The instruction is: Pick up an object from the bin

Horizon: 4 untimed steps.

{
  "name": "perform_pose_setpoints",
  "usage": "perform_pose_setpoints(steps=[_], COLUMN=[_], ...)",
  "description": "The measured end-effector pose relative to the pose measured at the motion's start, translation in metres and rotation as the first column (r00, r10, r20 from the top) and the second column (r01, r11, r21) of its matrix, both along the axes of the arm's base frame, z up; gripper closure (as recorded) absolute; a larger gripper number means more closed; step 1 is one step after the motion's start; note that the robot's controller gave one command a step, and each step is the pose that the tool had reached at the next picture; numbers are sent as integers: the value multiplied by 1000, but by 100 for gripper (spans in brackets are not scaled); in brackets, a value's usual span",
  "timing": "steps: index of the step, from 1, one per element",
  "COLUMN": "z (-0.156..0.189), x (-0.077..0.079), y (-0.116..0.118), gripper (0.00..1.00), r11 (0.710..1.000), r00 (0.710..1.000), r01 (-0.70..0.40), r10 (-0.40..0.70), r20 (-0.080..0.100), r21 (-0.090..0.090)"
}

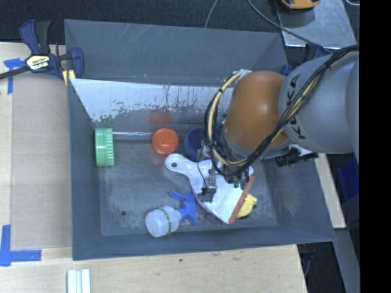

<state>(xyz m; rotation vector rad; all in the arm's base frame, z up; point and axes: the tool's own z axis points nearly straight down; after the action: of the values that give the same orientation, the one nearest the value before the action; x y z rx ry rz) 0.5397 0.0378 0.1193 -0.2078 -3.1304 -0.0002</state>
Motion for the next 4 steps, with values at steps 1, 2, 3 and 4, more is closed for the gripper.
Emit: perform_pose_setpoints(steps=[1,2,3,4], z=[-48,-8,-10,93], x=[46,31,31,72], y=[-15,-36,-35,48], gripper=[0,0,100,100], r11=[990,979,979,460], r00=[990,979,979,460], r01=[-143,-205,-204,-888], r10=[143,205,204,888], r20=[3,6,5,14], r21=[3,2,3,-4])
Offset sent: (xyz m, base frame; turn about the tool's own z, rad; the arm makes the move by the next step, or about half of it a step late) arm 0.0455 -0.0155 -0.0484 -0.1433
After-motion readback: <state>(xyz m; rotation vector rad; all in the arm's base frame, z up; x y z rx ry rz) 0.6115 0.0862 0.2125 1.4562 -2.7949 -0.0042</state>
